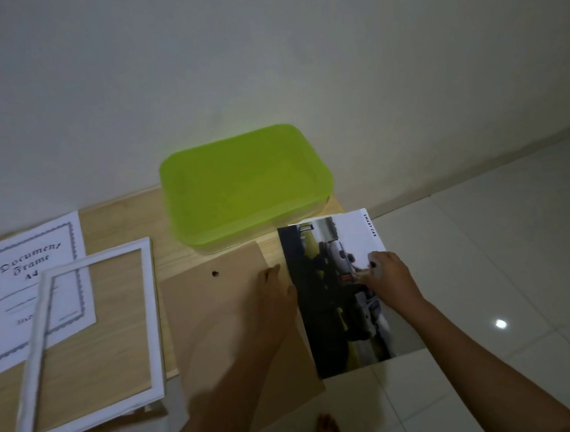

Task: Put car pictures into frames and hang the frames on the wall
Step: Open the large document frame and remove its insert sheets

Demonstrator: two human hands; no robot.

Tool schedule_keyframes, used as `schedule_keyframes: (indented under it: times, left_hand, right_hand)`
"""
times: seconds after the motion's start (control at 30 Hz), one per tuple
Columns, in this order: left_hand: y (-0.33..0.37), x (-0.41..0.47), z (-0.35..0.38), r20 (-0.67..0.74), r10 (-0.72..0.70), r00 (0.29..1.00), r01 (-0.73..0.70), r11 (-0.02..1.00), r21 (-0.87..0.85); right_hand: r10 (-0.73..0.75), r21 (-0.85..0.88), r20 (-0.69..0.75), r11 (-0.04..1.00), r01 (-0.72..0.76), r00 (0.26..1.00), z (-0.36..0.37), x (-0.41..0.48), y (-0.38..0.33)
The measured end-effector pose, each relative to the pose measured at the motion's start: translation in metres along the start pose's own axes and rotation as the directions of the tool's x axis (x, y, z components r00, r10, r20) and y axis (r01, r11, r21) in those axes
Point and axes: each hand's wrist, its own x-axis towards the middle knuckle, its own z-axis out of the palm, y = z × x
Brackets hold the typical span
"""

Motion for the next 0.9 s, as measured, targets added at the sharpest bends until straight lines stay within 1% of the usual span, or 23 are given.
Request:
schedule_keyframes:
  times: [0.1, 0.17, 0.2, 0.27, 0.33, 0.4, 0.43, 0.5, 0.53, 0.6, 0.63, 0.7, 0.8, 0.9]
  left_hand:
    - [-0.016, 0.004, -0.039, -0.006, 0.101, 0.995, -0.1, 0.99, 0.094]
    - [-0.032, 0.01, -0.074, -0.045, 0.154, 0.987, -0.144, 0.975, 0.169]
    - [-0.046, 0.013, -0.092, -0.051, 0.173, 0.984, -0.161, 0.971, 0.179]
    - [-0.074, 0.015, -0.132, -0.046, 0.164, 0.985, -0.153, 0.969, 0.196]
    - [-0.107, 0.016, -0.175, -0.084, 0.153, 0.985, -0.128, 0.959, 0.254]
    - [-0.135, 0.014, -0.218, -0.154, 0.102, 0.983, -0.063, 0.968, 0.243]
    - [-0.15, 0.013, -0.239, -0.194, 0.084, 0.977, -0.036, 0.97, 0.24]
    - [-0.182, 0.012, -0.277, -0.268, 0.033, 0.963, 0.031, 0.973, 0.228]
    - [-0.2, 0.012, -0.295, -0.304, 0.013, 0.953, 0.058, 0.973, 0.224]
    - [-0.232, 0.01, -0.329, -0.351, -0.04, 0.936, 0.121, 0.969, 0.214]
    - [-0.248, 0.01, -0.344, -0.359, -0.076, 0.93, 0.157, 0.966, 0.203]
    - [-0.275, 0.007, -0.37, -0.358, -0.146, 0.922, 0.228, 0.953, 0.198]
    - [-0.305, 0.001, -0.395, -0.313, -0.252, 0.916, 0.328, 0.919, 0.217]
    - [-0.32, 0.0, -0.403, -0.294, -0.3, 0.907, 0.36, 0.917, 0.174]
  right_hand:
    - [-0.065, 0.024, 0.028, 0.998, 0.064, 0.997, 0.017, -0.005, -0.039]
    - [-0.129, -0.02, 0.053, 0.991, 0.13, 0.99, 0.034, -0.007, -0.075]
    - [-0.162, -0.038, 0.075, 0.986, 0.165, 0.984, 0.044, -0.009, -0.095]
    - [-0.232, -0.031, 0.137, 0.971, 0.238, 0.963, 0.069, -0.015, -0.138]
    - [-0.307, -0.042, 0.191, 0.946, 0.32, 0.932, 0.097, -0.024, -0.182]
    - [-0.411, -0.045, 0.219, 0.902, 0.43, 0.885, 0.131, -0.031, -0.226]
    - [-0.428, -0.023, 0.269, 0.893, 0.45, 0.863, 0.149, -0.035, -0.247]
    - [-0.46, 0.032, 0.325, 0.879, 0.476, 0.826, 0.182, -0.038, -0.287]
    - [-0.494, 0.042, 0.3, 0.861, 0.506, 0.816, 0.196, -0.04, -0.308]
    - [-0.522, 0.076, 0.252, 0.85, 0.521, 0.815, 0.221, -0.047, -0.346]
    - [-0.544, 0.079, 0.217, 0.838, 0.54, 0.811, 0.234, -0.049, -0.362]
    - [-0.516, 0.081, 0.27, 0.853, 0.515, 0.813, 0.259, -0.055, -0.39]
    - [-0.533, 0.094, 0.332, 0.839, 0.535, 0.778, 0.293, -0.064, -0.424]
    - [-0.546, 0.068, 0.362, 0.824, 0.563, 0.756, 0.32, -0.07, -0.445]
